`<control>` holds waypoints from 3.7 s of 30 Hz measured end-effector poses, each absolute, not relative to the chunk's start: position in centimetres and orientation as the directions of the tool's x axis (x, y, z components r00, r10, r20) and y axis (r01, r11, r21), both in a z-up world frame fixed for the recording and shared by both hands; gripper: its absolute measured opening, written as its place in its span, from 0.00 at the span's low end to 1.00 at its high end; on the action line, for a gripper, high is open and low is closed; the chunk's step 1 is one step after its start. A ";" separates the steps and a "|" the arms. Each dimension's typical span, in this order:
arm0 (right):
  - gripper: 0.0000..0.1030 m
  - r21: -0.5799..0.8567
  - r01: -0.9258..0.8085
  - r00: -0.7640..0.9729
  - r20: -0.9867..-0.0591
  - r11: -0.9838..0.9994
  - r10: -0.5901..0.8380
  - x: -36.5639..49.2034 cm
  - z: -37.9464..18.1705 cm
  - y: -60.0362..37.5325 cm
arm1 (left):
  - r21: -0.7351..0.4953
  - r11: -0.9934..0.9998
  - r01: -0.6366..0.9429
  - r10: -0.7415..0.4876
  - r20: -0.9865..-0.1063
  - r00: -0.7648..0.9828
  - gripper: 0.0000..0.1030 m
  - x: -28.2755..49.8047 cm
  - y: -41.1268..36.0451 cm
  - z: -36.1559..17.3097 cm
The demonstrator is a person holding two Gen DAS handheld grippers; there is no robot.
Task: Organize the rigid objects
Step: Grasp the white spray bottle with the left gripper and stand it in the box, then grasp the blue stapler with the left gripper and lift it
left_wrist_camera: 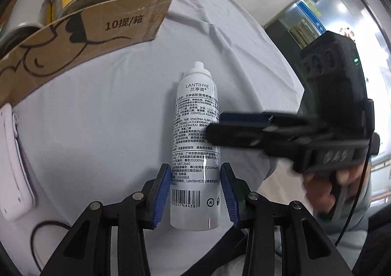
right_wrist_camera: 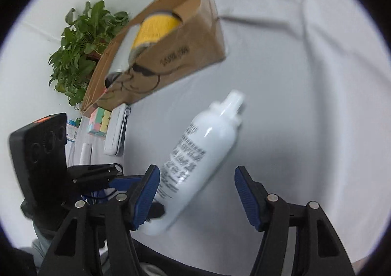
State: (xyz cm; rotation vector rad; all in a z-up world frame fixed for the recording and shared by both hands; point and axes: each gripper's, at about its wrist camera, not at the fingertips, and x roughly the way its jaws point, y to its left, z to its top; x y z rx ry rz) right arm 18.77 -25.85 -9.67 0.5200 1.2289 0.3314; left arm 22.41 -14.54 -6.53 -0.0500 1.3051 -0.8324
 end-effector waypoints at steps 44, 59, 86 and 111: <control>0.88 0.264 -0.089 0.469 -0.840 0.960 0.275 38.2 -1.7 -22.5 | -0.421 0.816 0.396 -0.574 -0.662 0.481 0.29 34.6 -8.6 3.2; 0.93 0.281 -0.514 0.501 -0.669 0.810 0.549 13.3 1.6 -9.9 | -0.176 0.976 0.132 -0.210 -0.576 0.790 0.99 11.5 12.6 12.2; 0.43 0.269 -0.379 0.390 -0.822 0.886 0.416 10.7 -9.9 -9.4 | -0.658 0.700 0.278 -0.714 -0.646 0.269 0.51 10.7 -0.7 -9.4; 0.73 -0.054 -0.279 0.747 -0.640 0.959 0.181 9.1 -5.2 -14.9 | -0.688 0.704 0.177 -0.690 -0.602 0.402 0.71 14.3 4.7 -8.5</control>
